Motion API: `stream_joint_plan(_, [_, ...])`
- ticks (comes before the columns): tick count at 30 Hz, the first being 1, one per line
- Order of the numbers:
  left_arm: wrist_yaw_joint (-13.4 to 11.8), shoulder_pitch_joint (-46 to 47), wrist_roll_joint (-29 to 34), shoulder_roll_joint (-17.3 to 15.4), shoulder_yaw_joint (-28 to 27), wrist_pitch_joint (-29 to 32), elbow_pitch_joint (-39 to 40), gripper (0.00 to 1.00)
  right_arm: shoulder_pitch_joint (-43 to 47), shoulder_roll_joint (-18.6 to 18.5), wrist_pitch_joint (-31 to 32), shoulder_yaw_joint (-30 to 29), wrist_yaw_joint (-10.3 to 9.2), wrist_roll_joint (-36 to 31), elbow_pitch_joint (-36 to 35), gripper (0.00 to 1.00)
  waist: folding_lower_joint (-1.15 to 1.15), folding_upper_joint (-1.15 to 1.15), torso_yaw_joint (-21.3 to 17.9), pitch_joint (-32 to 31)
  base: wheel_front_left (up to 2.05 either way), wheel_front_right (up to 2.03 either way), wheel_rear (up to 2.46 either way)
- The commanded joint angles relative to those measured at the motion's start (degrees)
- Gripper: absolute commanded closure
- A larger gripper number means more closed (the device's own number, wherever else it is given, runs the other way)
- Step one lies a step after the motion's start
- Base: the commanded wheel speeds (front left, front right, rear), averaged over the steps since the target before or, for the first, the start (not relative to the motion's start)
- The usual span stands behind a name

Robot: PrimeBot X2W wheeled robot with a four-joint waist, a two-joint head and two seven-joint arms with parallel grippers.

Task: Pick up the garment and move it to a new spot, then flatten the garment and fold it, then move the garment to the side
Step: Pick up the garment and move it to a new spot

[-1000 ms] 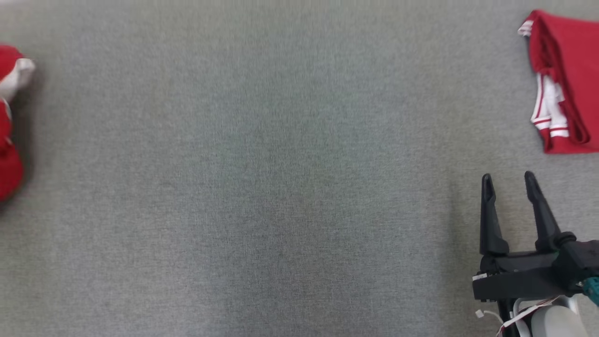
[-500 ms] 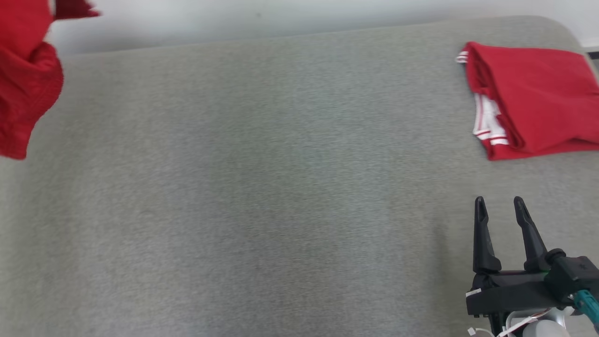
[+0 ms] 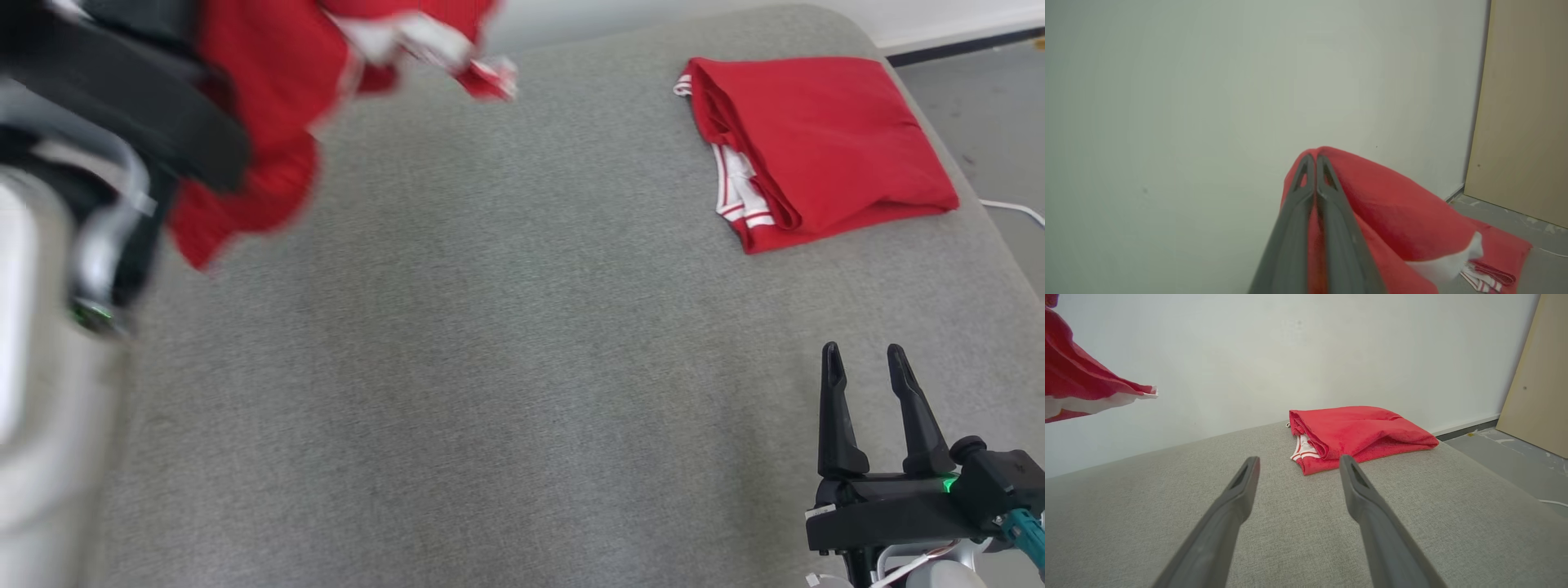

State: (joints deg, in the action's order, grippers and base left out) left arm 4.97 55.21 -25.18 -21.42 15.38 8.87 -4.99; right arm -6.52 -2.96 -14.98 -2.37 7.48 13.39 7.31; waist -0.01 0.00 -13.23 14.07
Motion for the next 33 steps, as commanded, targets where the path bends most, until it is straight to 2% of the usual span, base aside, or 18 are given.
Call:
stream_joint_plan(1, [-0.63, -2.41, -0.48, 1.12, 0.64, -0.31, 0.91, 1.00, 0.42, 0.11, -0.26, 0.07, -0.01, 0.20, -0.06, 0.00, 0.01, 0.00, -0.87, 0.38, 0.00, 0.00, 0.00])
stream_joint_plan(11, [-3.76, -18.89, -0.91, 7.49, 6.29, -5.52, 1.02, 1.00, -0.57, 0.11, -0.27, 1.08, -0.01, 0.30, 0.34, 0.00, 0.01, 0.00, -1.32, 0.95, 0.00, 0.00, 0.00])
stream_joint_plan(20, [-2.99, -29.05, -0.25, 10.59, 12.01, -9.67, -5.74, 1.00, -0.54, 0.11, -0.27, 1.58, -0.01, -0.06, 1.33, 0.00, 0.01, 0.00, 0.30, 0.41, 0.00, 0.00, 0.00])
stream_joint_plan(21, [-2.83, -29.31, 0.00, 10.88, 12.63, -10.19, -6.69, 0.69, -0.63, 0.12, -0.27, 1.89, -0.01, -0.15, 1.43, 0.00, 0.01, 0.00, 0.60, 0.26, 0.00, 0.00, 0.00])
stream_joint_plan(22, [-2.51, -29.47, 0.00, 11.31, 13.30, -10.82, -7.49, 0.01, -0.66, 0.11, -0.27, 2.05, -0.01, -0.35, 1.62, 0.00, 0.01, 0.00, 0.97, -0.06, 0.00, 0.00, 0.00])
stream_joint_plan(27, [-2.39, -28.54, 0.84, 12.40, 13.49, -15.90, -9.11, 0.00, -0.15, 0.09, -0.27, 2.40, -0.01, -0.91, 1.88, 0.00, 0.01, 0.00, 2.96, -2.17, 0.00, 0.00, 0.00])
stream_joint_plan(33, [-3.96, -29.42, 1.42, 10.96, 10.47, -21.66, -9.32, 0.00, 1.06, 0.08, -0.27, 2.60, -0.01, -1.69, 1.49, 0.00, 0.01, 0.00, 5.78, -5.40, 0.00, 0.00, 0.00])
